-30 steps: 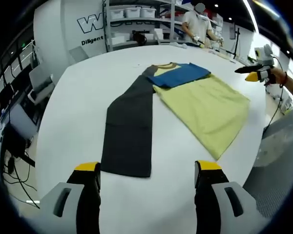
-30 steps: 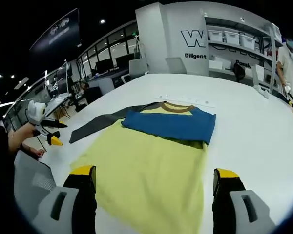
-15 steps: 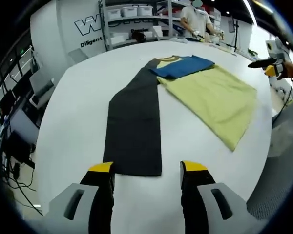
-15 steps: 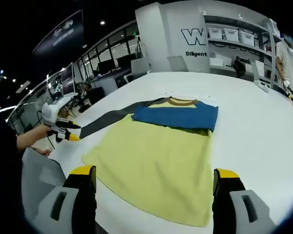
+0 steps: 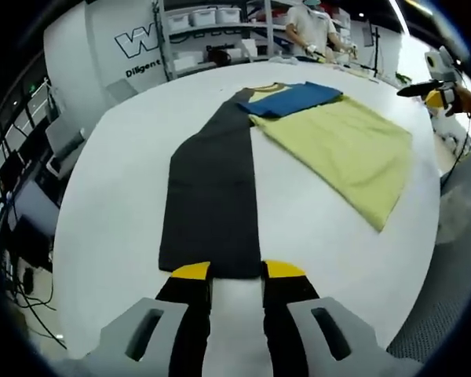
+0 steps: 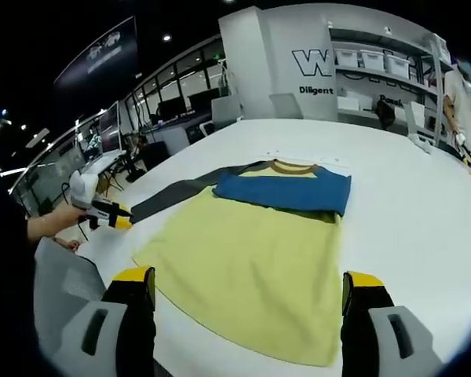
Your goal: Fold the garment on the visible template until the final outline fits inside the template.
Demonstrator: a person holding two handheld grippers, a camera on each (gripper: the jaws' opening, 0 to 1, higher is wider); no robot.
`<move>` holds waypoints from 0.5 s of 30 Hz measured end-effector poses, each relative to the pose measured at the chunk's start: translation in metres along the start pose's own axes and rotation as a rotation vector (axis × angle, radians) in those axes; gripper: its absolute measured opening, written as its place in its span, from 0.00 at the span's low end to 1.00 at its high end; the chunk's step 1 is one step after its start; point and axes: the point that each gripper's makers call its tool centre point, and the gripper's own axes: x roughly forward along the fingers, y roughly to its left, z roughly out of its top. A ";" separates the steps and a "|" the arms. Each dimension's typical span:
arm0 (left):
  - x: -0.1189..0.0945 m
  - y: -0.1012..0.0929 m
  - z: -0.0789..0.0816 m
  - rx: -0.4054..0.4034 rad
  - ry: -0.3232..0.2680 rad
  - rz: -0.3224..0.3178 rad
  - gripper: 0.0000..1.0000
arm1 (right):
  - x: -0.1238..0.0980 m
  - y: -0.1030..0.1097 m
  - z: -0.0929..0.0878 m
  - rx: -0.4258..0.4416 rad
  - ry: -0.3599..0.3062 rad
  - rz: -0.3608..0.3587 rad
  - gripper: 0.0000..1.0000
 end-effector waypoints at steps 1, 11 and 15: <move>0.000 0.000 0.000 0.000 0.001 -0.003 0.19 | 0.000 0.000 0.000 -0.002 -0.001 0.000 0.98; 0.000 -0.002 0.003 0.001 0.011 -0.029 0.00 | -0.001 0.004 -0.001 -0.004 -0.001 0.005 0.98; 0.001 -0.003 0.004 -0.019 0.021 -0.044 0.00 | -0.001 0.005 -0.001 -0.005 0.000 0.006 0.97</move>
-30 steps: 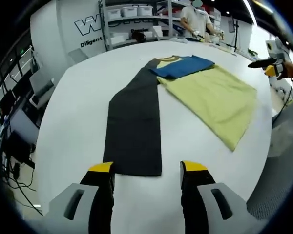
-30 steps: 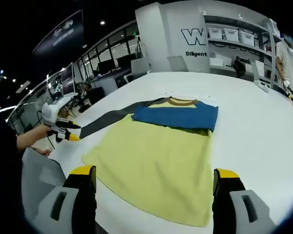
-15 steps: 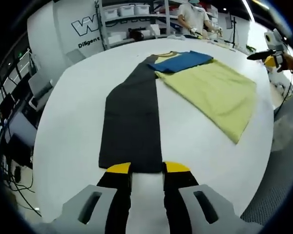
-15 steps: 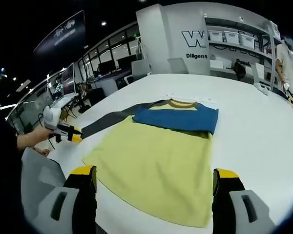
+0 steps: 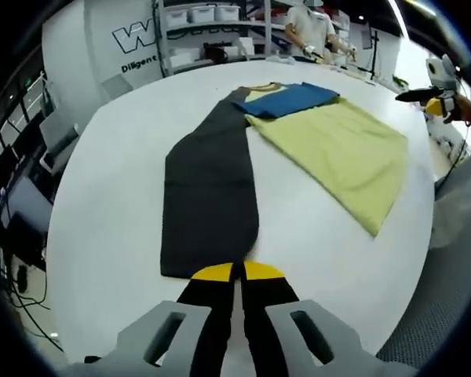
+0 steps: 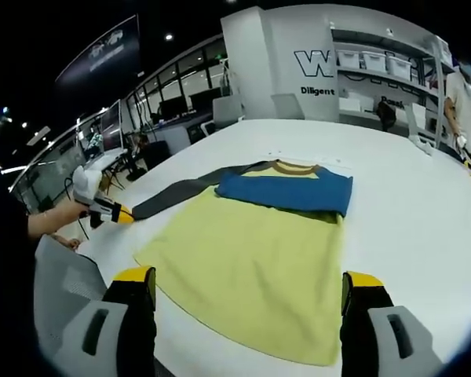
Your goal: Fold the garment on the visible template until the final outline fits inside the template.
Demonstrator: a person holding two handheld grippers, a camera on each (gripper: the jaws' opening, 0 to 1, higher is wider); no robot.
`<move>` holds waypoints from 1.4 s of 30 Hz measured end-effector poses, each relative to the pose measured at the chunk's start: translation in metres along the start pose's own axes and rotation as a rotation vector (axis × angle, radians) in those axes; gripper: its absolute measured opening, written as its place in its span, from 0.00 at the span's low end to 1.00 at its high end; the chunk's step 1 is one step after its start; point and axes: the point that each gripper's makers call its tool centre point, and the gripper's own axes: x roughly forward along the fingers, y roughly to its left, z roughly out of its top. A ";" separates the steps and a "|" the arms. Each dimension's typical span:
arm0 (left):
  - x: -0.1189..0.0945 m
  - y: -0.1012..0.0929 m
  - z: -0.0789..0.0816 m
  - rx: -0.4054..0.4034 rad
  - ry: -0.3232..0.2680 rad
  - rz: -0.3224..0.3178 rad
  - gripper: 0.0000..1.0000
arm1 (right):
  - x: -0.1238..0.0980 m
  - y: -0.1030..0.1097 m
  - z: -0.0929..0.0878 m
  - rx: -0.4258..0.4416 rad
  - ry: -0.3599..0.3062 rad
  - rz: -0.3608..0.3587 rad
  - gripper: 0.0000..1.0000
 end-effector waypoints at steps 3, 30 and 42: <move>-0.003 0.001 0.005 -0.007 -0.008 -0.005 0.00 | 0.001 0.000 -0.001 0.004 0.002 0.001 0.97; -0.031 0.105 0.097 -0.134 -0.182 0.149 0.00 | 0.006 0.003 0.005 -0.019 0.000 0.008 0.99; -0.011 0.184 0.091 -0.180 -0.140 0.263 0.00 | 0.007 0.000 0.005 -0.026 0.010 0.002 0.99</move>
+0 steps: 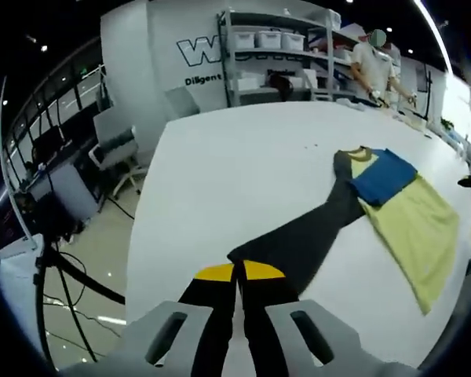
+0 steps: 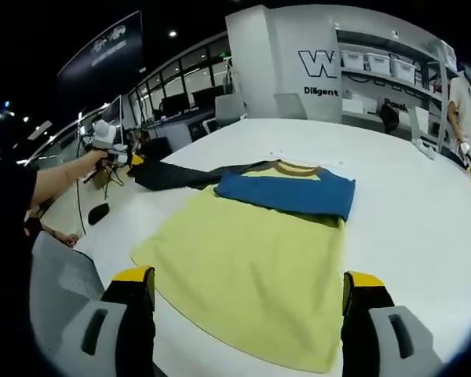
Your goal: Fold the garment on the visible template until the final outline fits inside the template.
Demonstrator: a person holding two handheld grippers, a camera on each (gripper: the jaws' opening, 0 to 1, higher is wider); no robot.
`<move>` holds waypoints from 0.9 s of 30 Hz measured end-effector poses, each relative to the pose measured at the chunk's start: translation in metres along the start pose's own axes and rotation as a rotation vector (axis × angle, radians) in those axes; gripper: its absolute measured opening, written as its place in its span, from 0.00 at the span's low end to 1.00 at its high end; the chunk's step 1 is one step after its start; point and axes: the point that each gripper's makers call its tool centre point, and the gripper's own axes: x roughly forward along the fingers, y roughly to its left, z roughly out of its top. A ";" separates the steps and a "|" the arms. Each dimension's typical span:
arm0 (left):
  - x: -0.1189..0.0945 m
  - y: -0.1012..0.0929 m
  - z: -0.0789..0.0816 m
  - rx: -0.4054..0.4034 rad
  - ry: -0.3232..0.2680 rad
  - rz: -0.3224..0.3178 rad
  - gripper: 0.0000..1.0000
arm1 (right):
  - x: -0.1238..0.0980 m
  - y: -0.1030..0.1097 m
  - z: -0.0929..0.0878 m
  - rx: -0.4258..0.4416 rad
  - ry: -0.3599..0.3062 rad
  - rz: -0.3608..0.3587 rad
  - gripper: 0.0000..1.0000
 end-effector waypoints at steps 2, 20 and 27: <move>0.004 0.005 -0.001 0.005 0.005 0.007 0.00 | 0.000 -0.001 0.000 -0.001 0.002 -0.002 0.99; 0.063 0.064 0.001 -0.039 0.053 0.105 0.00 | 0.007 -0.005 0.002 -0.030 0.026 0.003 0.99; 0.073 0.073 -0.013 -0.036 0.111 0.105 0.00 | 0.007 -0.009 0.003 -0.034 0.029 -0.001 0.99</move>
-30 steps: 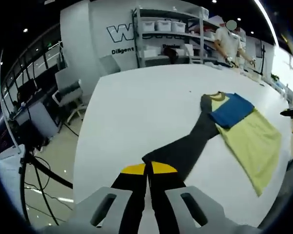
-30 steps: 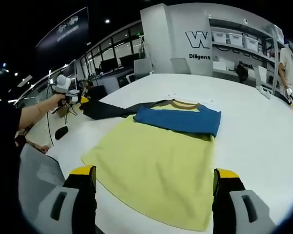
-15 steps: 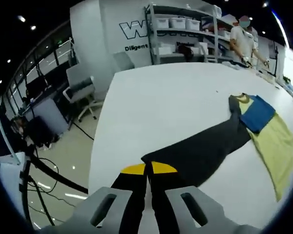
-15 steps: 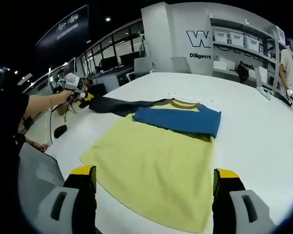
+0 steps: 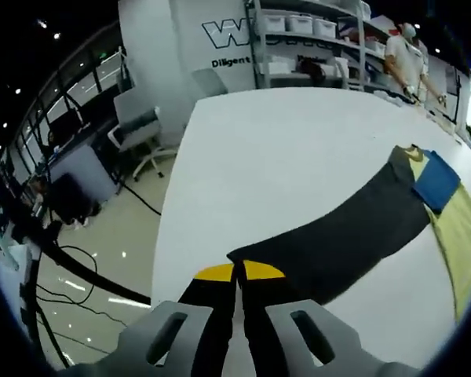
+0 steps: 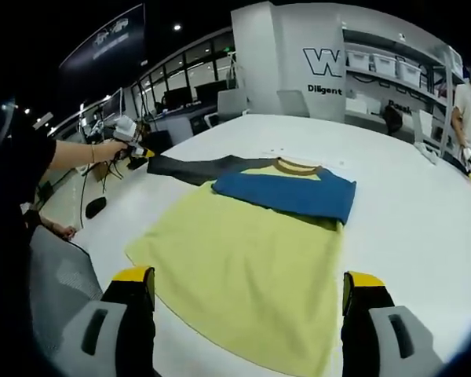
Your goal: Fold the garment on the visible template until the final outline fits inside the template.
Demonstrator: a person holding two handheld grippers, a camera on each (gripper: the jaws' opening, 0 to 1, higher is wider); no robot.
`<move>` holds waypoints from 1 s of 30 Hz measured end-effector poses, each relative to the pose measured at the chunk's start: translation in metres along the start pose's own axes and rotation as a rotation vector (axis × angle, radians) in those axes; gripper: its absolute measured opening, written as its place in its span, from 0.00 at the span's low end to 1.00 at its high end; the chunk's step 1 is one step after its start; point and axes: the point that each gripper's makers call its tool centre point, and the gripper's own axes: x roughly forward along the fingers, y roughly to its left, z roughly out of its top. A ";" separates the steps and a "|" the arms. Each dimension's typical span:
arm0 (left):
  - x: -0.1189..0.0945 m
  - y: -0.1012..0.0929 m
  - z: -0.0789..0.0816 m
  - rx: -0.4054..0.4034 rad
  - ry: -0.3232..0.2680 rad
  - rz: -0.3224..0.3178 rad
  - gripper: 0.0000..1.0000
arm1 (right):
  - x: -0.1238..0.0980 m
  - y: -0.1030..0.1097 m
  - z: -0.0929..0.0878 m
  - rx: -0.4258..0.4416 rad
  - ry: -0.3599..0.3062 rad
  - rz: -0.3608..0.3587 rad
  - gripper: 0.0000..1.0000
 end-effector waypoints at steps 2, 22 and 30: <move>0.005 0.001 -0.006 0.043 0.036 -0.007 0.00 | 0.000 0.000 0.001 -0.004 0.000 -0.001 0.99; 0.005 0.000 -0.022 -0.040 0.055 -0.028 0.40 | -0.004 0.004 0.008 -0.011 -0.016 0.015 0.99; 0.013 -0.005 -0.024 -0.089 0.034 -0.070 0.42 | -0.004 0.005 0.005 -0.011 -0.005 0.014 0.99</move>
